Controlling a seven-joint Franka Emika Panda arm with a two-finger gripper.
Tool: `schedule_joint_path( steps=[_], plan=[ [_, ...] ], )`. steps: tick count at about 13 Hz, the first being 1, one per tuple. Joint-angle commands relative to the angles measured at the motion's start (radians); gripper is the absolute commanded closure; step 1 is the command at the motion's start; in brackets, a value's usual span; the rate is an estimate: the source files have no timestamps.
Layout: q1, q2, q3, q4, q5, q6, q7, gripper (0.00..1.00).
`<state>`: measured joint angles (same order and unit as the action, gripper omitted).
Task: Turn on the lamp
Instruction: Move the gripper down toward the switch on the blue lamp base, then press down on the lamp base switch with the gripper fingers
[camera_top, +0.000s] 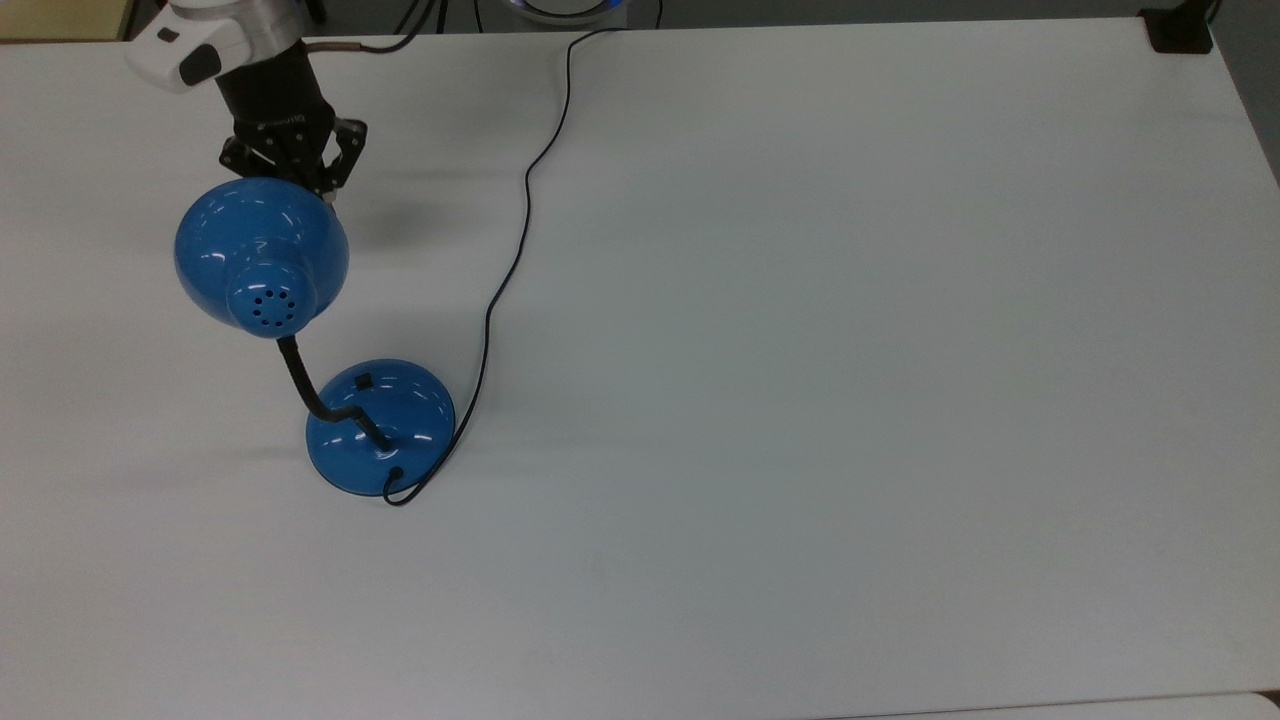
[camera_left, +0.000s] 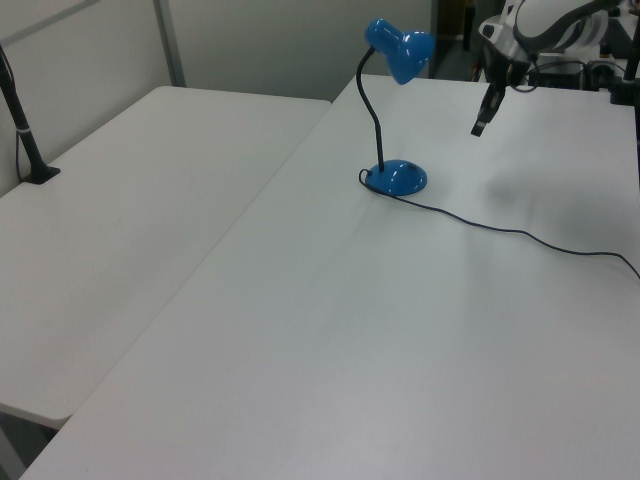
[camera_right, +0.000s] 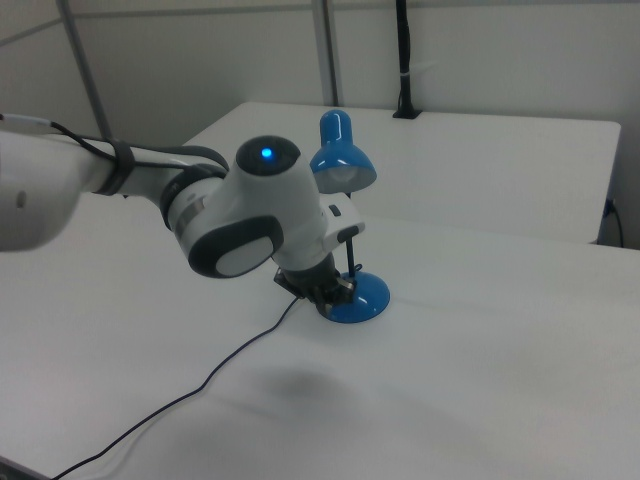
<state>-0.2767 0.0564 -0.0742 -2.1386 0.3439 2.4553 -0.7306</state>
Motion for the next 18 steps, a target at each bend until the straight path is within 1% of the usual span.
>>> schedule_joint_path(
  steps=[1, 4, 5, 7, 13, 15, 18],
  plan=[
    [0.013, 0.084, 0.014, -0.015, 0.128, 0.209, -0.090, 1.00],
    [0.045, 0.161, 0.034, -0.006, 0.205, 0.362, -0.099, 1.00],
    [0.047, 0.183, 0.048, 0.002, 0.223, 0.410, -0.099, 1.00],
    [0.047, 0.217, 0.077, 0.019, 0.271, 0.454, -0.099, 1.00],
    [0.083, 0.269, 0.083, 0.115, 0.394, 0.465, -0.098, 1.00],
    [0.087, 0.289, 0.083, 0.132, 0.408, 0.465, -0.098, 1.00],
    [0.091, 0.306, 0.083, 0.140, 0.408, 0.465, -0.098, 1.00]
  ],
)
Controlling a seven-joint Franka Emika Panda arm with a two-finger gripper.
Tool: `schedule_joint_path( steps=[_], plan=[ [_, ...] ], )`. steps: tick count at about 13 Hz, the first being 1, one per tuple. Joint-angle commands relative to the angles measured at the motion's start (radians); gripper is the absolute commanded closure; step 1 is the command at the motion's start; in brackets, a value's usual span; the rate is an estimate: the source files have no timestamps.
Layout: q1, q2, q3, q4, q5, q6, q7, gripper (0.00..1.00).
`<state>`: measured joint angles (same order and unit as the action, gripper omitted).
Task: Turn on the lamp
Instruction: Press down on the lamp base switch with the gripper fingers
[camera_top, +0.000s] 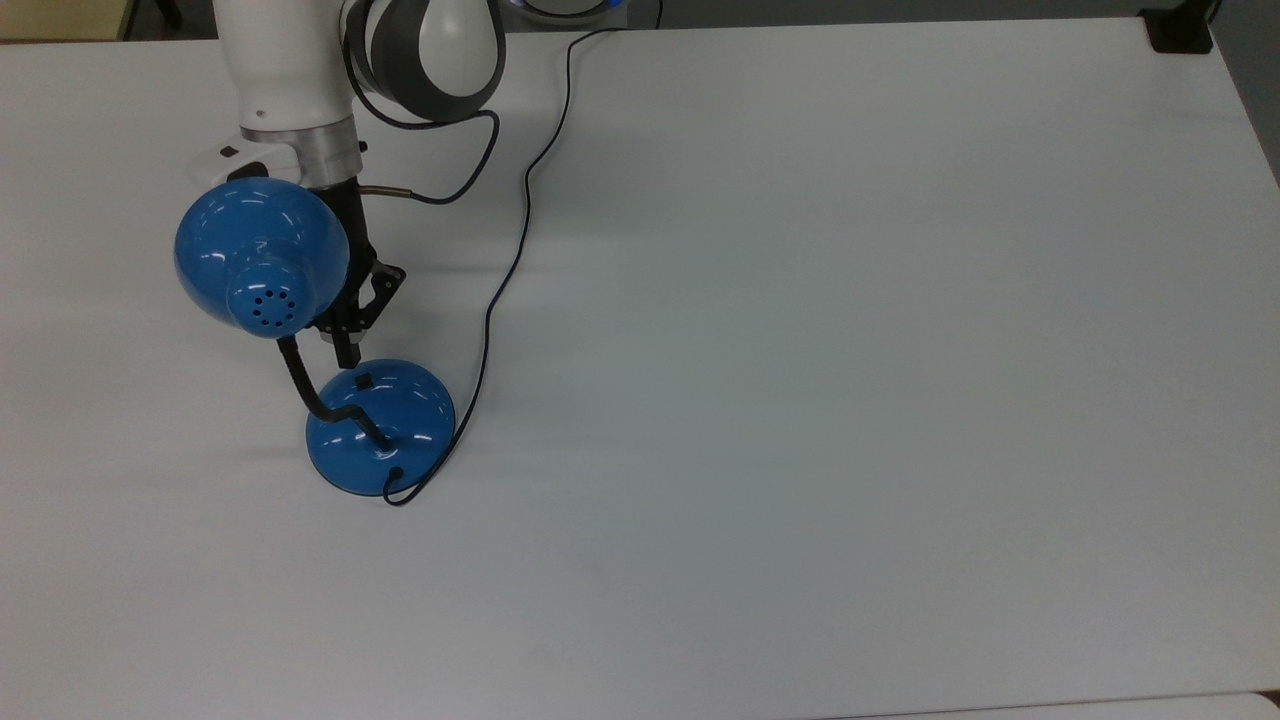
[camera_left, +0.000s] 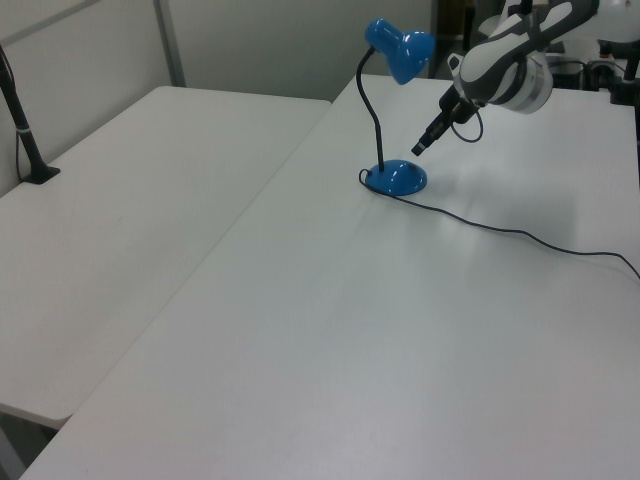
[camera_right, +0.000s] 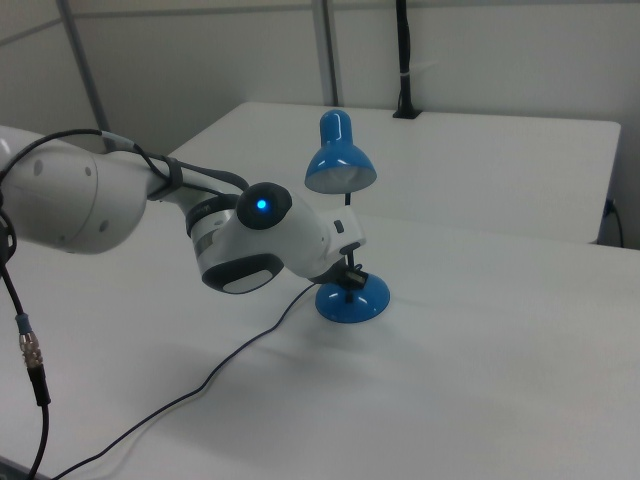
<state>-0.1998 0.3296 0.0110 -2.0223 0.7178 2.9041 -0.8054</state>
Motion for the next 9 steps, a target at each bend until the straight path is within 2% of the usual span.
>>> schedule_joint_path(
  steps=[1, 9],
  plan=[
    [0.017, 0.037, -0.002, 0.025, 0.034, 0.020, -0.023, 1.00],
    [0.022, 0.077, -0.002, 0.053, 0.040, 0.038, -0.023, 1.00]
  ],
)
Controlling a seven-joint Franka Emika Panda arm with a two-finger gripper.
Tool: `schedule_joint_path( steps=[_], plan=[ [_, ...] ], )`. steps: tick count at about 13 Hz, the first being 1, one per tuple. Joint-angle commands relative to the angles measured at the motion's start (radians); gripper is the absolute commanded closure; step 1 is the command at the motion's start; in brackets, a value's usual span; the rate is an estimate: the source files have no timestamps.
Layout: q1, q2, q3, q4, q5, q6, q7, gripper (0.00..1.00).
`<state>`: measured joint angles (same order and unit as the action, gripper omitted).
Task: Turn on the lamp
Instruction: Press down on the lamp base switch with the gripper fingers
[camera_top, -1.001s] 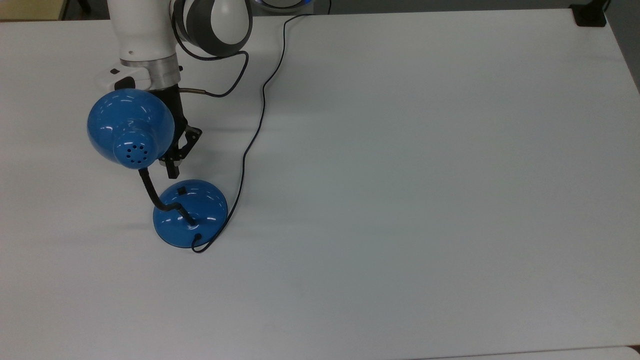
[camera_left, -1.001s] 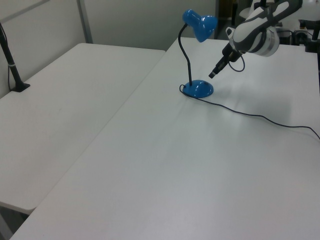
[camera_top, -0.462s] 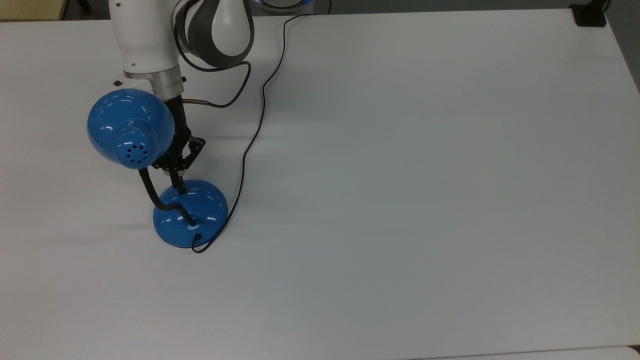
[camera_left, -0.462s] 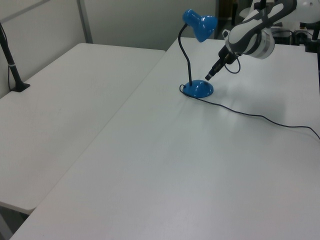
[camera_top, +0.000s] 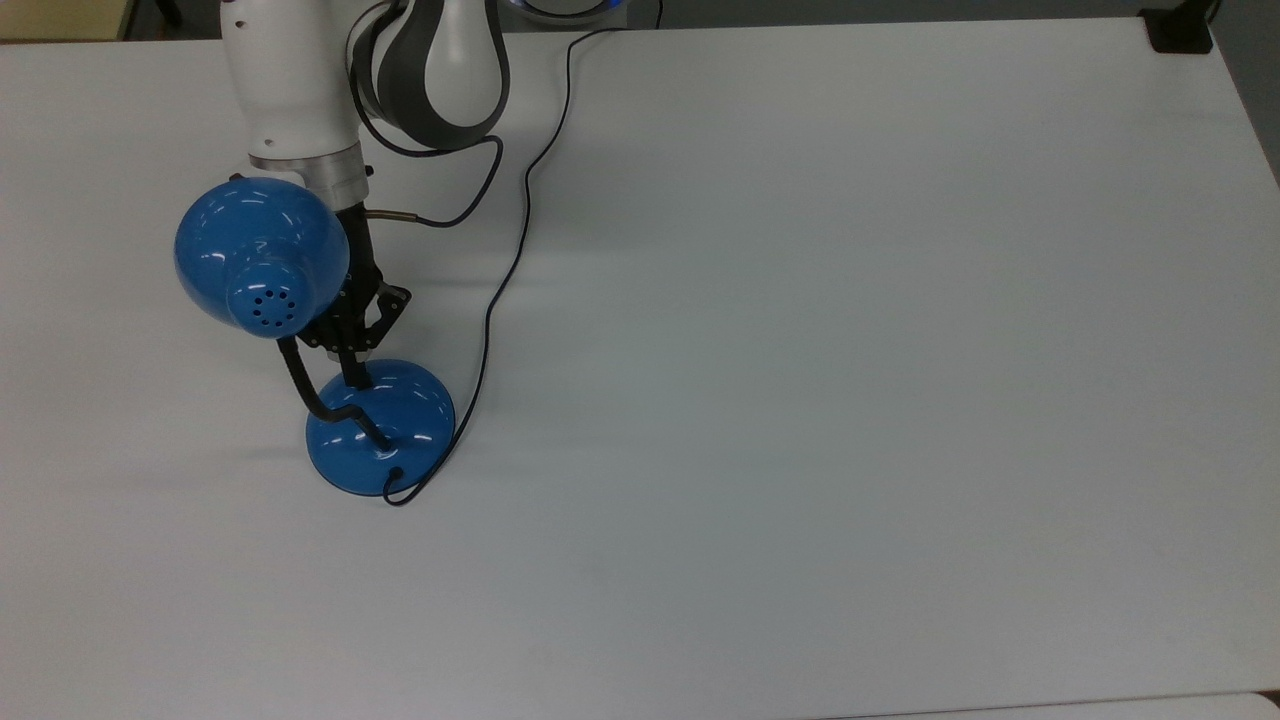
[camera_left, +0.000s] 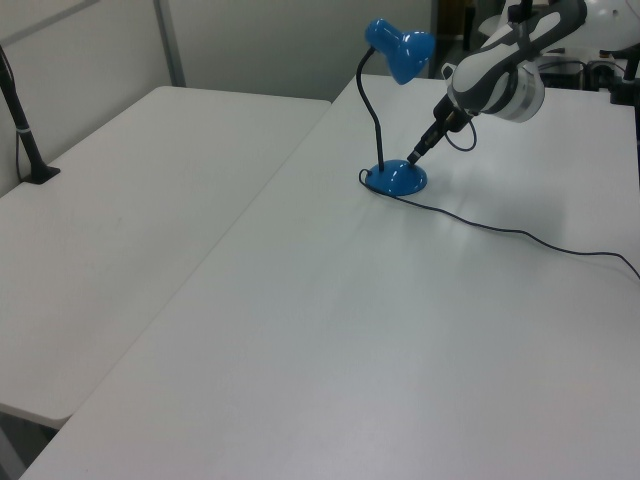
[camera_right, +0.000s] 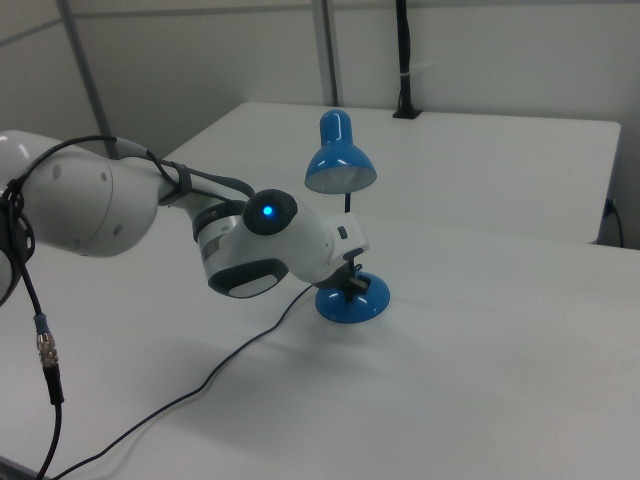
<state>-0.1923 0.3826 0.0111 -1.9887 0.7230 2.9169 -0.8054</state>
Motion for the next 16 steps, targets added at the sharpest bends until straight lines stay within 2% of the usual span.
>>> schedule_joint_path(
  steps=[1, 11, 14, 16],
  plan=[
    [0.016, 0.027, -0.002, 0.021, 0.033, 0.025, -0.023, 1.00],
    [0.024, 0.055, -0.002, 0.033, 0.032, 0.025, -0.024, 1.00],
    [0.013, -0.017, -0.002, -0.002, 0.027, -0.014, -0.044, 1.00],
    [-0.021, -0.089, -0.003, -0.034, 0.023, -0.147, -0.079, 1.00]
  ],
)
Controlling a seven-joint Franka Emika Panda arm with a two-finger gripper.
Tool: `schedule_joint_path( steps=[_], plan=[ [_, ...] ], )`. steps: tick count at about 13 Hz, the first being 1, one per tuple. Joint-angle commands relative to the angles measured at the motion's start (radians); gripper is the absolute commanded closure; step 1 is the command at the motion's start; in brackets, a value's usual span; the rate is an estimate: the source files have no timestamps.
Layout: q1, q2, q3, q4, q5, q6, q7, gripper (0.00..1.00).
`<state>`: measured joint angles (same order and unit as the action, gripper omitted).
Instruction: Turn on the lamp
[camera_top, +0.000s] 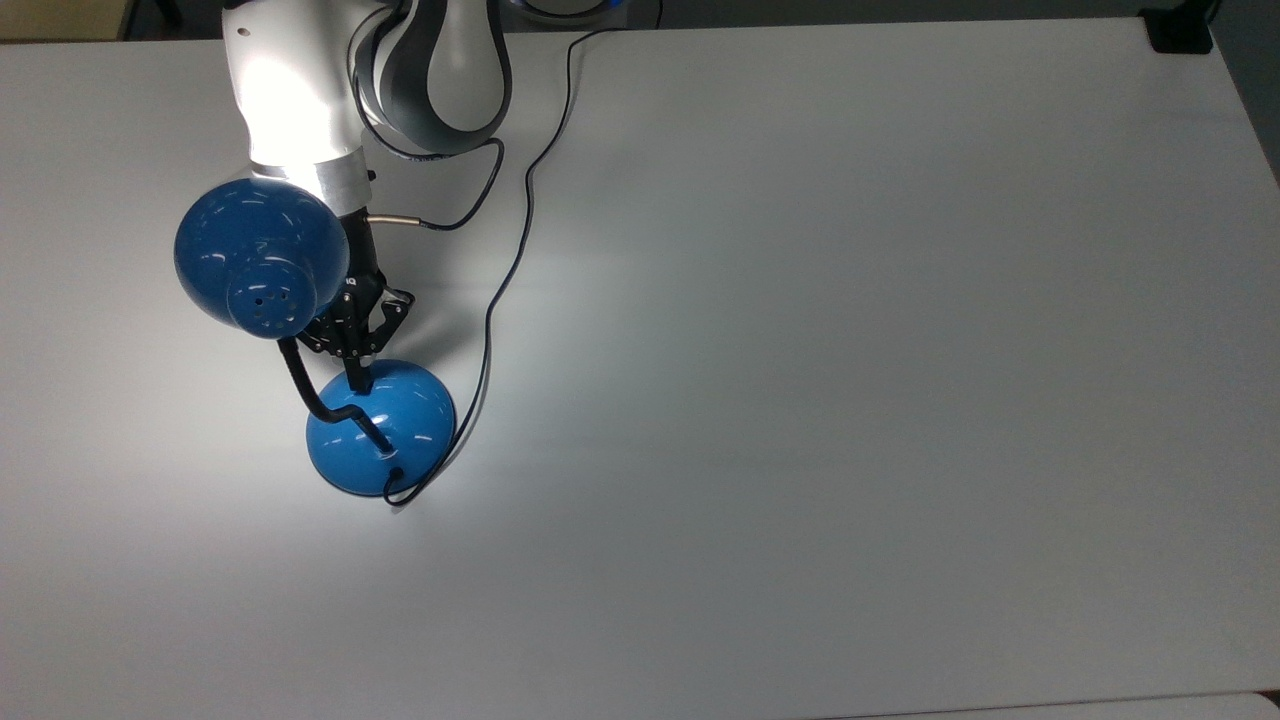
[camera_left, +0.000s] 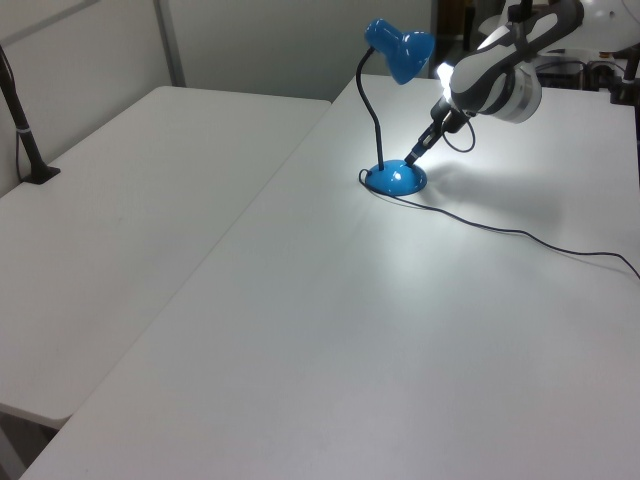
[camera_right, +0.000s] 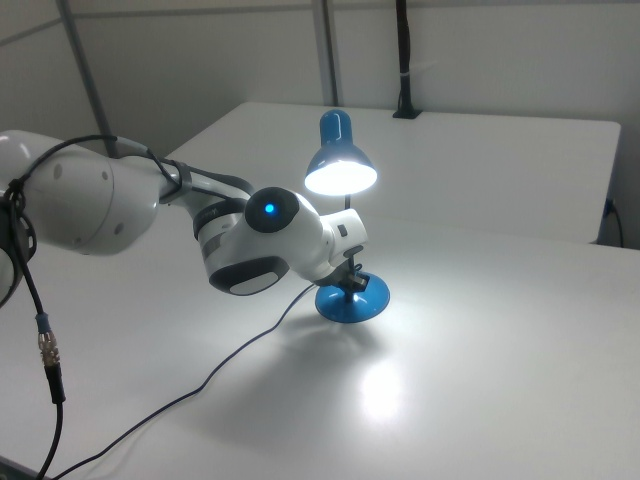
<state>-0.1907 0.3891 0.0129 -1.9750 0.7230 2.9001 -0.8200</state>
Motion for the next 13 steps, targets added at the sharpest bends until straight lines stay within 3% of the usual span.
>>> schedule_joint_path(
  steps=[1, 3, 5, 6, 8, 9, 10, 12, 13],
  plan=[
    [-0.042, -0.123, -0.008, -0.068, 0.009, -0.177, -0.092, 1.00],
    [-0.082, -0.169, -0.016, -0.106, -0.084, -0.267, -0.102, 1.00],
    [-0.175, -0.246, -0.036, -0.094, -0.285, -0.564, -0.102, 1.00],
    [-0.199, -0.280, -0.053, -0.076, -0.345, -0.678, -0.103, 1.00],
    [-0.230, -0.343, -0.096, 0.005, -0.390, -0.940, -0.091, 1.00],
    [-0.225, -0.372, -0.102, 0.042, -0.393, -1.014, -0.035, 1.00],
    [-0.214, -0.396, -0.102, 0.088, -0.416, -1.063, 0.105, 1.00],
    [-0.117, -0.397, -0.097, 0.219, -0.479, -1.168, 0.371, 0.98],
    [-0.089, -0.398, -0.097, 0.249, -0.488, -1.174, 0.439, 0.90]
  ],
)
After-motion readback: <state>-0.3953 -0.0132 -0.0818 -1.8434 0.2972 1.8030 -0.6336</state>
